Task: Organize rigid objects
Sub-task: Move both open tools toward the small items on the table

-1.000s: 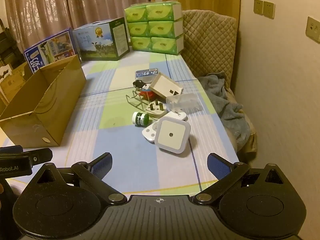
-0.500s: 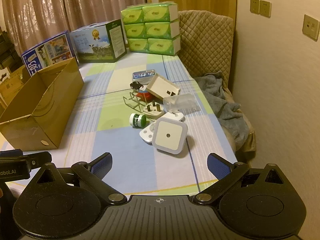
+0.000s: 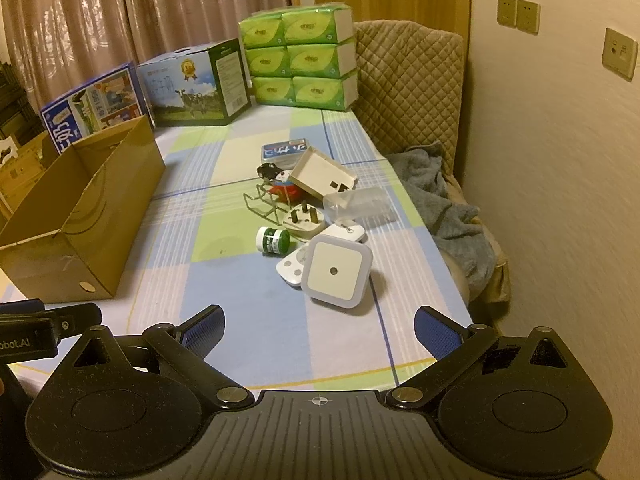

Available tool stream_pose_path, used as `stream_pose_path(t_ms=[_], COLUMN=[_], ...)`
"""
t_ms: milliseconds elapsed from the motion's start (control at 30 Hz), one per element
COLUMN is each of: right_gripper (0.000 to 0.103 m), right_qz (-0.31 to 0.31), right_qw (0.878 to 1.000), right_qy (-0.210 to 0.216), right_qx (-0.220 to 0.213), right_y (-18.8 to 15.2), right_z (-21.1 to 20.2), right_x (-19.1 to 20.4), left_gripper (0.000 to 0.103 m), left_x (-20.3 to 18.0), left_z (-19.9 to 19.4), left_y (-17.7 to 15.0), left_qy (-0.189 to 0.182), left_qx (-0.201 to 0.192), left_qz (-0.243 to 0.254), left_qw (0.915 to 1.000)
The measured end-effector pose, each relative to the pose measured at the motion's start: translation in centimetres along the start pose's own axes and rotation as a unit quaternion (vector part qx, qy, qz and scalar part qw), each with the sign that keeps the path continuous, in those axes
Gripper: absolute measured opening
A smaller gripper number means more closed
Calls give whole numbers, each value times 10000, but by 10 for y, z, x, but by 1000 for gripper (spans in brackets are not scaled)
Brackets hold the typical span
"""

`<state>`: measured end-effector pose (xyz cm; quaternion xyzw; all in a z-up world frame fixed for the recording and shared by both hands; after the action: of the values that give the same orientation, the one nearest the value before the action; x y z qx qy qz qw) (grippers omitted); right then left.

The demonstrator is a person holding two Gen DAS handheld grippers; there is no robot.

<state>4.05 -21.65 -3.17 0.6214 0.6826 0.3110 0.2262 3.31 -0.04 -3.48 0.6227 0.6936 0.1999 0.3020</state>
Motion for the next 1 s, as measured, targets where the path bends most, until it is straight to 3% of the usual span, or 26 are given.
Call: stream_pose_path(t_ms=[1000], right_gripper=[99], right_qz=[81], right_qw=[10000], right_qy=[-2], right_qx=[31], right_y=[-1], right_z=[3], right_x=[-1], left_gripper=[93], left_x=[-4], left_z=[3], left_y=[-1], left_qy=[-56], left_qx=[61], left_qz=[-17], left_qw=[10000])
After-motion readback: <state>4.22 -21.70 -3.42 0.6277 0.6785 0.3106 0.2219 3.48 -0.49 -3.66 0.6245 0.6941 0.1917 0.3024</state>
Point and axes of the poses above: each gripper's, at about its wrist camera, not at the fingertips, and z roughly the way its jaws point, x to its left, y to its top, the point moved 5 cm from there along z, roughly the way its jaws point, and after that the axes turned 4 degrees about -z, right-handed, at the moved point
